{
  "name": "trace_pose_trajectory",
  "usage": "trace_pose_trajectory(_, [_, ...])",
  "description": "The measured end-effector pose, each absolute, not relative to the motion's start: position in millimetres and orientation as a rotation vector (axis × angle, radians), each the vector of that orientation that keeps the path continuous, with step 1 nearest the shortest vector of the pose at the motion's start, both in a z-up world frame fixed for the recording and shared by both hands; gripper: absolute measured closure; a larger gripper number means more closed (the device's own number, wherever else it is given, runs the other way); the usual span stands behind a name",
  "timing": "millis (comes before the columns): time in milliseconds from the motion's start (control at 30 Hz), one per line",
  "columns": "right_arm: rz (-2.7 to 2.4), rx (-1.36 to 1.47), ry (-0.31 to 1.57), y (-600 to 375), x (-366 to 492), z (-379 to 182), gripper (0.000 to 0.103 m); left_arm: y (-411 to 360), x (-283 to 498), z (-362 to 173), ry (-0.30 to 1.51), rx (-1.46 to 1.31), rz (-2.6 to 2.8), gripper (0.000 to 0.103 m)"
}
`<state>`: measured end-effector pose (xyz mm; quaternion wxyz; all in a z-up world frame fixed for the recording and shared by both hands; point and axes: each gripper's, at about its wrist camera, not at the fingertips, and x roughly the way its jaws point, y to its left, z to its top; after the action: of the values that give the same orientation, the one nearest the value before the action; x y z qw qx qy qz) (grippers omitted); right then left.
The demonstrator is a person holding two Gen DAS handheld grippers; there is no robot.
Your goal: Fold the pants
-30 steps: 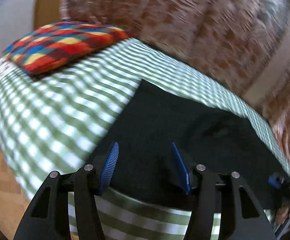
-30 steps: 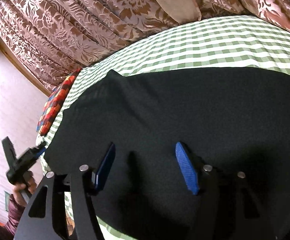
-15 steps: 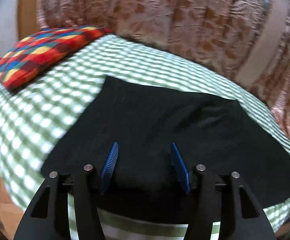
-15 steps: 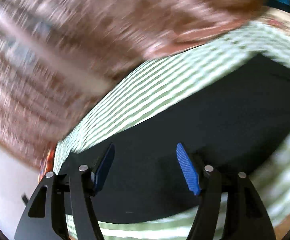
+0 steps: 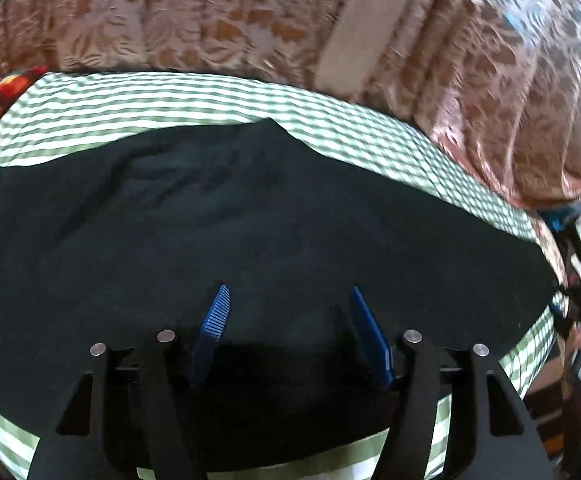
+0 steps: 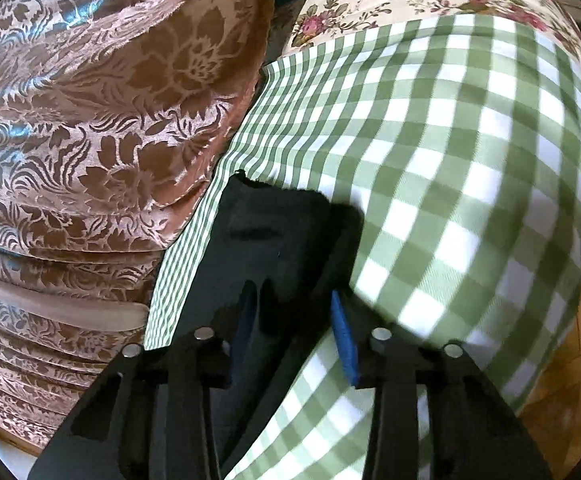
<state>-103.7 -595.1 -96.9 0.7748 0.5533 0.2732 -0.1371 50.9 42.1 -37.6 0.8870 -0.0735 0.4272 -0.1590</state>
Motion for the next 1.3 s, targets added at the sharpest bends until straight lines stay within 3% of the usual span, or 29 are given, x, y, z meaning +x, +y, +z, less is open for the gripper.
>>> trace_pose_trajectory(133, [-0.28, 1.158, 0.608, -594, -102, -91, 0.087, 32, 50, -37, 0.908, -0.148, -0.391, 0.041])
trace_pose_trajectory(533, [0.198, 0.742, 0.616, -448, -39, 25, 0.088, 26, 68, -27, 0.99, -0.352, -0.564, 0.041])
trace_pose_trajectory(900, [0.548, 0.447, 0.879, -260, 7, -5, 0.089, 37, 86, -22, 1.004, -0.598, -0.701, 0.041])
trace_pose_trajectory(1067, [0.549, 0.268, 0.92, -228, 0, -20, 0.088, 36, 92, -24, 1.016, -0.661, -0.744, 0.041])
trace_pose_trajectory(1200, [0.61, 0.201, 0.913, -221, -7, -19, 0.078, 21, 99, -31, 1.061, -0.684, -0.768, 0.041])
trace_pose_trajectory(1300, [0.664, 0.203, 0.893, -228, -18, -13, 0.079, 9, 106, -37, 1.101, -0.693, -0.78, 0.041])
